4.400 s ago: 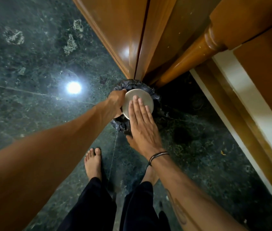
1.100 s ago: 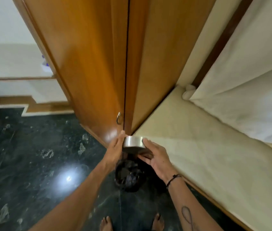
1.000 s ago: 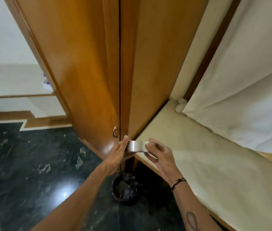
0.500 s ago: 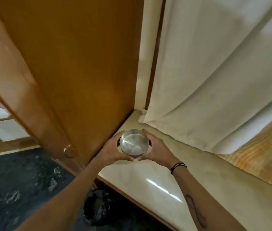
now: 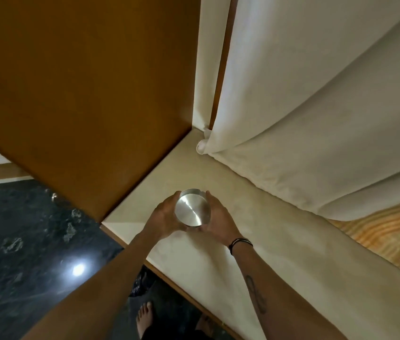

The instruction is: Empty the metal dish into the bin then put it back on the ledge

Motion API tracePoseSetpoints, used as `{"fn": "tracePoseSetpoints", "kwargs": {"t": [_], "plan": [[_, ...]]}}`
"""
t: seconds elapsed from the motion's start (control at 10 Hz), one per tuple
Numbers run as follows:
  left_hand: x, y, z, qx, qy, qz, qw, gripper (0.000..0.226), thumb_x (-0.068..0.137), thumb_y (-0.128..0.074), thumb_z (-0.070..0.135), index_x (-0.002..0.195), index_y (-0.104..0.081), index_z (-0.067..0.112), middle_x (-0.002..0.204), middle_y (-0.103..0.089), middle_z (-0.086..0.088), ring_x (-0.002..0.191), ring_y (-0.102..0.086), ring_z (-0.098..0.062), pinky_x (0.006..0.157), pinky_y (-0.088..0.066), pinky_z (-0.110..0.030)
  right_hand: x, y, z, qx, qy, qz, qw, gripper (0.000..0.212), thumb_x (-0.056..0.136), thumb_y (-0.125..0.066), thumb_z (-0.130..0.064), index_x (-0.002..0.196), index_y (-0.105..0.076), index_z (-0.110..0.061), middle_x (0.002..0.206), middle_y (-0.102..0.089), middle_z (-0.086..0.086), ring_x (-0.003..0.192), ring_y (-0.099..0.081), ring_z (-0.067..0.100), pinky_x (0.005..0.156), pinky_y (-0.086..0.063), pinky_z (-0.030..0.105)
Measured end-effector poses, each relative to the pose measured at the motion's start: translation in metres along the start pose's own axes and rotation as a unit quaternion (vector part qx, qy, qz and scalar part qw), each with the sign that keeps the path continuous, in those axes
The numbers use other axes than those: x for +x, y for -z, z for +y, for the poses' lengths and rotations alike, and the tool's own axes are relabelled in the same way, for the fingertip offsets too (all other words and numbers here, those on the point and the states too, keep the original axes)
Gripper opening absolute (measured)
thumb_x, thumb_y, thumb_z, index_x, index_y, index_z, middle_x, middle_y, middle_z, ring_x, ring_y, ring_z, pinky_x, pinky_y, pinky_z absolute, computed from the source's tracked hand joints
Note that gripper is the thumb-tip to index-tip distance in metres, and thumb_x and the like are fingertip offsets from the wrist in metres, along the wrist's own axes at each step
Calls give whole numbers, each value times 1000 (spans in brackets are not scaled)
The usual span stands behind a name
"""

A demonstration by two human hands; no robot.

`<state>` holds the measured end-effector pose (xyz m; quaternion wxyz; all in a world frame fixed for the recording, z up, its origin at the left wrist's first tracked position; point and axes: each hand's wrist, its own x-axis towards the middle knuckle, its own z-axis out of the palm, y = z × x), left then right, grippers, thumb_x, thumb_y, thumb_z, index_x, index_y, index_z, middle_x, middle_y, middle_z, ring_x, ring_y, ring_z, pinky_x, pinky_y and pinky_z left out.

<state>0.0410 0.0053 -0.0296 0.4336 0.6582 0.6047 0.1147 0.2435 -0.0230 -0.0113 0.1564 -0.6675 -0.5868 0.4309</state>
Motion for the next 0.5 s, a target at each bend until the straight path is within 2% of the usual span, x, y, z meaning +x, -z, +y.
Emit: {"fn": "tracePoseSetpoints", "kwargs": {"t": [0.1,0.2,0.3,0.4,0.5], "plan": [[-4,-3,-8,-32,32,18,999,81,81,-98,14,150,-58,27,151,-62,-6,141,-59,-37,96,-67,-47,-4,-13,3,-10,-12,8,1000,107,88,-86,-26,171,-20,-27,166,-46,-2,143,-53,20,106,-42,24],[-10,-2,12,-129,72,16,989,61,100,-81,25,157,-59,18,152,-61,-3,137,-60,-31,81,-69,-27,-3,-13,8,-31,-15,25,999,108,89,-83,-23,173,-15,-28,170,-42,-1,150,-50,25,113,-42,27],[-13,-6,19,-188,103,-31,976,59,106,-73,36,158,-55,16,146,-64,-8,123,-68,-31,89,-65,-31,-3,-6,6,-67,-18,-10,998,118,88,-82,-22,174,-1,-27,175,-31,0,152,-46,27,114,-45,31],[-10,6,17,-93,63,-68,991,110,91,-90,22,176,-21,13,183,-28,-10,167,-35,-32,122,-33,-18,-4,4,-7,-97,-1,-42,994,131,85,-87,-24,173,9,-17,183,-10,6,165,-27,30,125,-41,37],[-17,34,32,22,-42,-58,997,136,86,-92,42,178,4,18,189,1,3,176,-5,-18,138,-15,-30,-12,25,-23,-138,33,-25,990,136,85,-87,-50,173,12,-15,184,5,7,171,-5,25,134,-28,41]]}}
